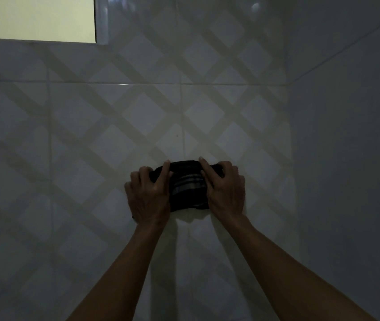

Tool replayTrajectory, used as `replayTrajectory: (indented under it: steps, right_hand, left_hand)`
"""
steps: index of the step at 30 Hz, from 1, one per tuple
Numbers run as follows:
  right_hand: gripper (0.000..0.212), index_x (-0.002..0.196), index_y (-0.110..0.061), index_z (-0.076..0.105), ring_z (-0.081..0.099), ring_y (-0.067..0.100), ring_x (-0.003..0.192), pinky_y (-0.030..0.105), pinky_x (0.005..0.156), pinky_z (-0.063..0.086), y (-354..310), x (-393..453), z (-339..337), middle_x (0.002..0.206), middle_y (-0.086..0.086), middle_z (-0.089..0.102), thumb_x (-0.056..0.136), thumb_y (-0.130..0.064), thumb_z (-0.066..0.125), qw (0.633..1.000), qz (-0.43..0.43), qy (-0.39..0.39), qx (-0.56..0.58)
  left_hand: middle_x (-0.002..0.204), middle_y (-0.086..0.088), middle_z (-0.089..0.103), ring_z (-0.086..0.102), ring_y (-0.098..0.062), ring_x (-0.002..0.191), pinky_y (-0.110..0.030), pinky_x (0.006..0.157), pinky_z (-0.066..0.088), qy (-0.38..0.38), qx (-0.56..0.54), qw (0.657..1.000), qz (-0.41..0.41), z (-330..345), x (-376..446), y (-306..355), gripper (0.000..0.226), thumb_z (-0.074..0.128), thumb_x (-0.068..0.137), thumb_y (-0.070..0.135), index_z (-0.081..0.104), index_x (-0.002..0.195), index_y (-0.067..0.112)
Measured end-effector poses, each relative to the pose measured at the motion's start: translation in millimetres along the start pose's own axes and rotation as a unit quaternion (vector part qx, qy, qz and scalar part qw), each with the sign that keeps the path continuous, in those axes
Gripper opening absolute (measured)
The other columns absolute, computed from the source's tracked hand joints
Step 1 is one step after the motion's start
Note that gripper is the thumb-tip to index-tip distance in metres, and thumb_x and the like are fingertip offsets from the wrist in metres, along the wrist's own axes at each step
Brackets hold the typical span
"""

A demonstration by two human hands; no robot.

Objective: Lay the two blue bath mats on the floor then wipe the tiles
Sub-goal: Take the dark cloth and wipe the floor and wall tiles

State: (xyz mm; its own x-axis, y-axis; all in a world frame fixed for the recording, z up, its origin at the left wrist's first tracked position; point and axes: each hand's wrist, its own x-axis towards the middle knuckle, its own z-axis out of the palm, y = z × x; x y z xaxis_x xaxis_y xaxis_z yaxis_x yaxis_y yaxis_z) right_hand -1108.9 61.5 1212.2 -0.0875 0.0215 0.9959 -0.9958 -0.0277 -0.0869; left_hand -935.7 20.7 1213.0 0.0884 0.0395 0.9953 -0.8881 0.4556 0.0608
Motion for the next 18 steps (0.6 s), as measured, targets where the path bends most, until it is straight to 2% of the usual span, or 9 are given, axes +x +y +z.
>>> replayTrajectory:
  steps: [6, 9, 11, 14, 18]
  right_hand:
    - [0.047, 0.142, -0.033, 0.055, 0.049, 0.029, 0.103, 0.041, 0.082, 0.039, -3, -25, 1, 0.123, 0.008, 0.058, 0.101, -0.048, 0.041, 0.998, 0.02, -0.015, -0.053]
    - [0.053, 0.148, -0.028, 0.049, 0.047, 0.032, 0.115, 0.046, 0.094, 0.038, -3, -42, 0, 0.137, 0.01, 0.054, 0.101, -0.052, 0.039, 0.998, 0.011, -0.028, -0.061]
    - [0.055, 0.15, -0.026, 0.046, 0.045, 0.032, 0.12, 0.048, 0.099, 0.036, -3, -49, 0, 0.143, 0.01, 0.051, 0.101, -0.052, 0.039, 0.997, 0.006, -0.031, -0.068]
    - [0.057, 0.151, -0.024, 0.044, 0.044, 0.033, 0.123, 0.049, 0.102, 0.037, -5, -54, 0, 0.148, 0.01, 0.048, 0.103, -0.052, 0.036, 0.997, 0.009, -0.037, -0.064]
    - [0.057, 0.151, -0.023, 0.044, 0.042, 0.033, 0.126, 0.05, 0.104, 0.037, -7, -56, -2, 0.15, 0.009, 0.046, 0.103, -0.052, 0.036, 0.997, 0.017, -0.049, -0.054]
  left_hand:
    - [0.119, -0.016, 0.056, 0.041, -0.034, 0.109, -0.048, 0.089, 0.034, -0.026, 0.008, 0.999, -0.04, 0, -28, 5, 0.047, 0.051, 0.098, 0.049, 0.064, 0.134, 0.022]
    - [0.132, -0.018, 0.05, 0.041, -0.037, 0.119, -0.053, 0.102, 0.034, -0.057, 0.012, 0.997, -0.04, -3, -43, 8, 0.056, 0.042, 0.1, 0.055, 0.055, 0.143, 0.021]
    - [0.141, -0.019, 0.045, 0.04, -0.039, 0.128, -0.057, 0.112, 0.028, -0.083, 0.006, 0.996, -0.043, -6, -52, 10, 0.061, 0.036, 0.101, 0.056, 0.048, 0.148, 0.019]
    - [0.148, -0.017, 0.039, 0.036, -0.039, 0.136, -0.059, 0.117, 0.019, -0.105, -0.003, 0.993, -0.056, -9, -60, 15, 0.064, 0.029, 0.102, 0.056, 0.041, 0.152, 0.019]
    - [0.15, -0.015, 0.037, 0.033, -0.039, 0.14, -0.06, 0.118, 0.016, -0.11, -0.022, 0.991, -0.078, -13, -62, 19, 0.061, 0.029, 0.101, 0.052, 0.041, 0.152, 0.021]
